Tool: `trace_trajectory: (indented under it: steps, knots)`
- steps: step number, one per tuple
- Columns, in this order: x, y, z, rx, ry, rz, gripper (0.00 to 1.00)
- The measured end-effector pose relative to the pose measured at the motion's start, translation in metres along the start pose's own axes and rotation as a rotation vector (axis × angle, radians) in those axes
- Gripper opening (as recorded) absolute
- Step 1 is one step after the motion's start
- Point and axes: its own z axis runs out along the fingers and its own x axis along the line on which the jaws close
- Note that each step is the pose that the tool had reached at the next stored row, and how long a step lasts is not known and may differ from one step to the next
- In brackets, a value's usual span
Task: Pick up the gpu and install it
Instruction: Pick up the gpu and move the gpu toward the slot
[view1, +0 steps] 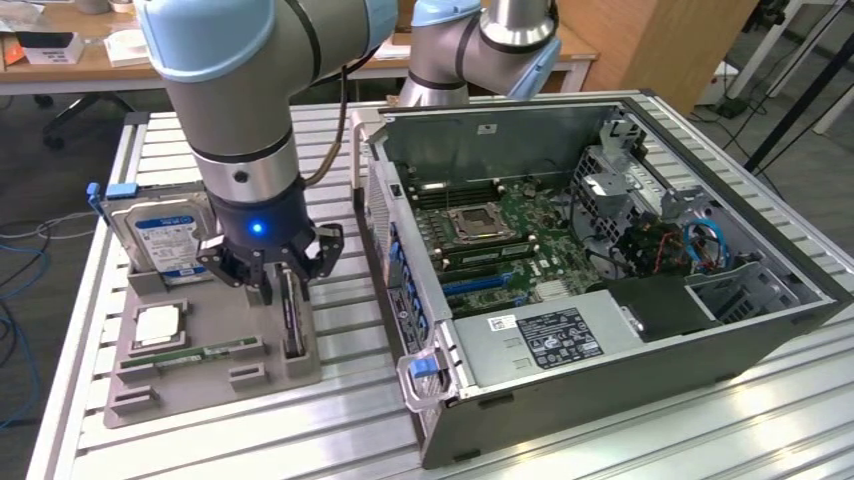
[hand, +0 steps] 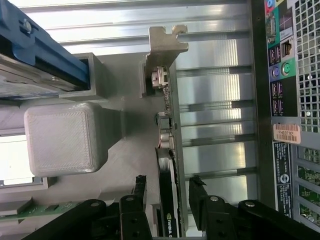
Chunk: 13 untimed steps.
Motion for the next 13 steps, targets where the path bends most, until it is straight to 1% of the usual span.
trace_trajectory:
  steps: [5, 7, 8, 11, 12, 13]
  knots:
    - [0.0000, 0.0000, 0.0000, 0.0002, 0.0002, 0.000, 0.47]
    - [0.0000, 0.0000, 0.0000, 0.0002, 0.0002, 0.000, 0.46]
    - [0.0000, 0.0000, 0.0000, 0.0002, 0.0002, 0.000, 0.39]
    - [0.0000, 0.0000, 0.0000, 0.0002, 0.0002, 0.000, 0.38]
    - [0.0000, 0.0000, 0.0000, 0.0002, 0.0001, 0.000, 0.31]
    - [0.0000, 0.0000, 0.0000, 0.0002, 0.0002, 0.000, 0.31]
